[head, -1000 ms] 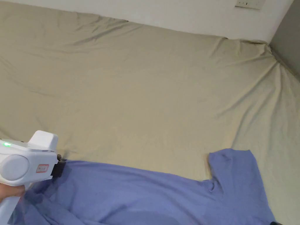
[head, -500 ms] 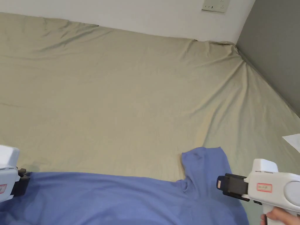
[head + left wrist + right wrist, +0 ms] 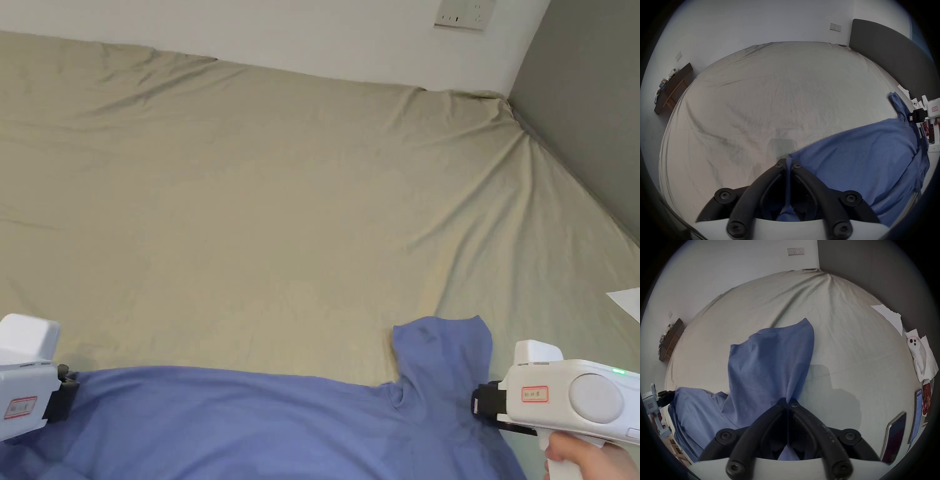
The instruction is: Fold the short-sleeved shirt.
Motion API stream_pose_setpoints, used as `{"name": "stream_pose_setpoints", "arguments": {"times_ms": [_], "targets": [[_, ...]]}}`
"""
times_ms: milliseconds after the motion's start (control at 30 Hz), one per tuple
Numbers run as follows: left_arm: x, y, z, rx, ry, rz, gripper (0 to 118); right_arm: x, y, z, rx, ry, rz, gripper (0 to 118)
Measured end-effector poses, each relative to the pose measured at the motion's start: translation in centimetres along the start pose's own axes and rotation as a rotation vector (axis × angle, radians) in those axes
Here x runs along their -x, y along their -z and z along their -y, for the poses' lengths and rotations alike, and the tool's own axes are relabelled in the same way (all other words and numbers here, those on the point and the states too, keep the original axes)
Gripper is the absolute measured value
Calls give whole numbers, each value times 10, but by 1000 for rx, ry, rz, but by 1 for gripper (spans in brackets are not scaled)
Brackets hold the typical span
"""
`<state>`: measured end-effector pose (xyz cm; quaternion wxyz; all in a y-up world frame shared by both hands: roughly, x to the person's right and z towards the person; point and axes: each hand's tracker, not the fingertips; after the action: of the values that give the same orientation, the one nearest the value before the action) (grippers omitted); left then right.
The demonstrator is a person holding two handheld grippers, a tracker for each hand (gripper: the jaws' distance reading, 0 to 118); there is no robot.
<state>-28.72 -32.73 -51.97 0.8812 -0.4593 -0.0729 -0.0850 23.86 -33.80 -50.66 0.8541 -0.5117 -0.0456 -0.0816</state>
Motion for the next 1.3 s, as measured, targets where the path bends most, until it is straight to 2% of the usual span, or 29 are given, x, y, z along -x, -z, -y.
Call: {"name": "stream_pose_setpoints", "arguments": {"times_ms": [300,600,867,967,1200,1300], "targets": [[17,-60,12,-85,-59,-5,4,-7,-93,25,-191,6,-81,3],[18,-149,96,-169,-156,21,4,-17,-182,127,-266,30,-109,3],[-1,-147,163,-104,-193,-4,4,-22,-177,202,-187,116,-50,3],[-3,-128,173,-56,-215,-15,4,-18,-156,218,-110,103,2,3],[-12,-105,177,-9,-205,-46,4,-13,-118,231,-53,93,47,4],[-15,-99,179,-2,-187,-57,4,-9,-118,229,-52,43,71,4]]}}
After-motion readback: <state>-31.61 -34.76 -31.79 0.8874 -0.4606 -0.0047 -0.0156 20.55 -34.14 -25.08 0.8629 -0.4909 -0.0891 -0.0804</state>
